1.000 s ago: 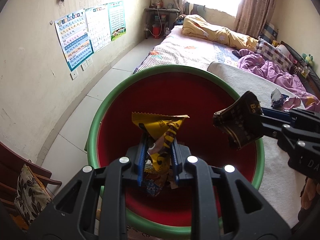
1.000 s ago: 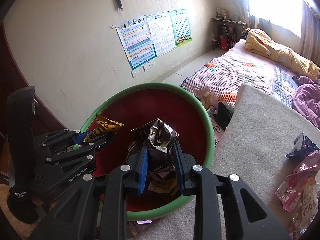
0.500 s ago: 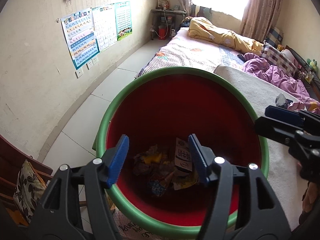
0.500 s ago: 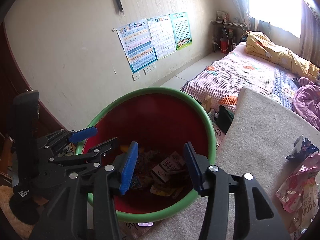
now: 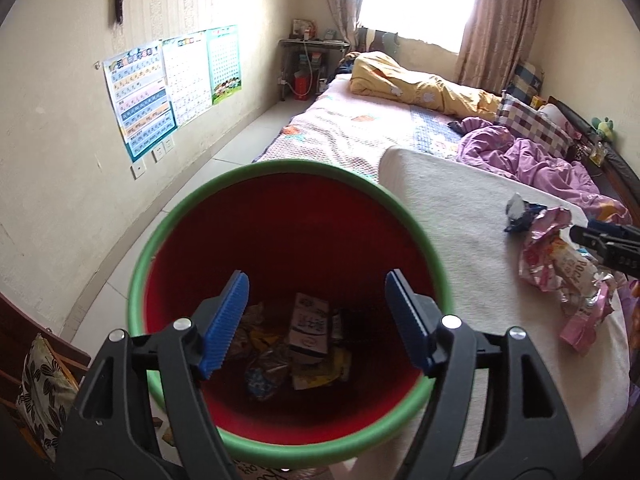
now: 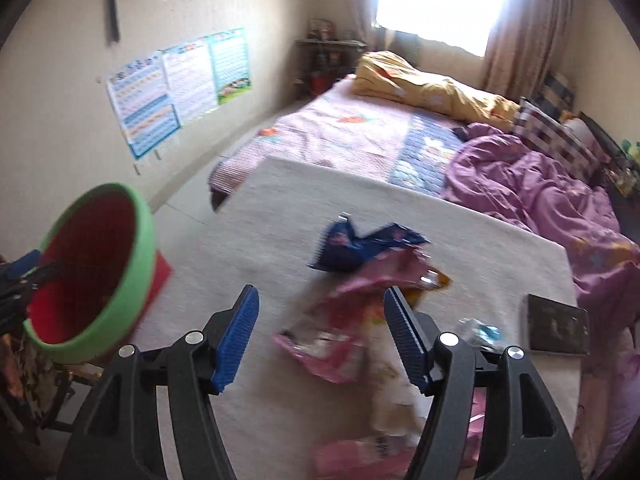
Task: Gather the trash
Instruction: 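Move both tools back toward the remaining trash on the table, then grasp the white paper carton with the right gripper while the left grasps a pink wrapper, then carry the carton and pink wrapper over the red bin with both grippers, then hold both items above the red bin opening, then open both grippers to drop the carton and pink wrapper into the bin, then move both tools back to the blue and yellow wrappers on the table, then grasp the yellow wrapper with the right gripper while the left grasps the blue wrapper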
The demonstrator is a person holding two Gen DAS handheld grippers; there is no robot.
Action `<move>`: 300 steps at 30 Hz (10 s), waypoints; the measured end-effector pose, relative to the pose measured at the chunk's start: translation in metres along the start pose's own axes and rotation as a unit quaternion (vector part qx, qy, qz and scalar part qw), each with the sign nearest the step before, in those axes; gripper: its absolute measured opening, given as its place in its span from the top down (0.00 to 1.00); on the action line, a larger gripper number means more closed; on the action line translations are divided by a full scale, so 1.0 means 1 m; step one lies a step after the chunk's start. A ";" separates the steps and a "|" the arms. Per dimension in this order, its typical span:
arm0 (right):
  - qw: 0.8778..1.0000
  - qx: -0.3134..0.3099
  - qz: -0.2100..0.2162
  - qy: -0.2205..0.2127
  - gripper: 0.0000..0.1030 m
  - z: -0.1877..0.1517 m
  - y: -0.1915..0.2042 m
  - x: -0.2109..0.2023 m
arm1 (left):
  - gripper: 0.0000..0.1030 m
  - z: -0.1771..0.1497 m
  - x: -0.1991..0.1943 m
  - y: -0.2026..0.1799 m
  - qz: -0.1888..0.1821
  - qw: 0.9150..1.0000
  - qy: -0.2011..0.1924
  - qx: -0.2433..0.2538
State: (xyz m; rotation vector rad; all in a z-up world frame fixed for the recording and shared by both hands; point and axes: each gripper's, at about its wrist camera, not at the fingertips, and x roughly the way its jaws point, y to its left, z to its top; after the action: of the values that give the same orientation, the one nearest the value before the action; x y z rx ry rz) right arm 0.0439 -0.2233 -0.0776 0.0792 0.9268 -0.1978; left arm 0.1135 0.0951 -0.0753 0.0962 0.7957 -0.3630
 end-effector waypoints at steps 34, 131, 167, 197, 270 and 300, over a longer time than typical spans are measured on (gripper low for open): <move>0.987 0.061 0.143 -0.042 0.69 -0.048 -0.119 -0.071 | 0.27 0.016 0.113 -0.245 -0.114 0.984 0.087 0.108; 0.959 -0.075 0.267 -0.063 0.68 -0.007 0.121 -0.074 | 0.87 -0.006 -0.061 0.008 0.003 0.999 0.000 -0.033; 0.964 -0.066 0.253 -0.052 0.68 0.011 0.170 -0.047 | 0.87 -0.002 -0.022 0.030 -0.019 0.999 0.028 -0.022; 0.967 -0.047 0.248 -0.032 0.68 0.028 0.182 -0.020 | 0.87 0.002 0.009 0.045 -0.033 0.998 0.055 -0.015; 0.980 0.088 0.140 0.115 0.59 0.006 -0.100 0.099 | 0.29 0.032 0.043 -0.189 -0.084 0.994 0.031 0.058; 0.980 0.084 0.177 -0.024 0.82 -0.011 -0.080 -0.017 | 0.82 0.022 0.052 -0.198 -0.085 0.995 0.044 0.012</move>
State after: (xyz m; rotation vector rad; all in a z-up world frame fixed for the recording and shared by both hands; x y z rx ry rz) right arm 0.0089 -0.2977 -0.0692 0.3909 0.8315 0.0544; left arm 0.0916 -0.1088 -0.0870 0.0676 0.8901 -0.5331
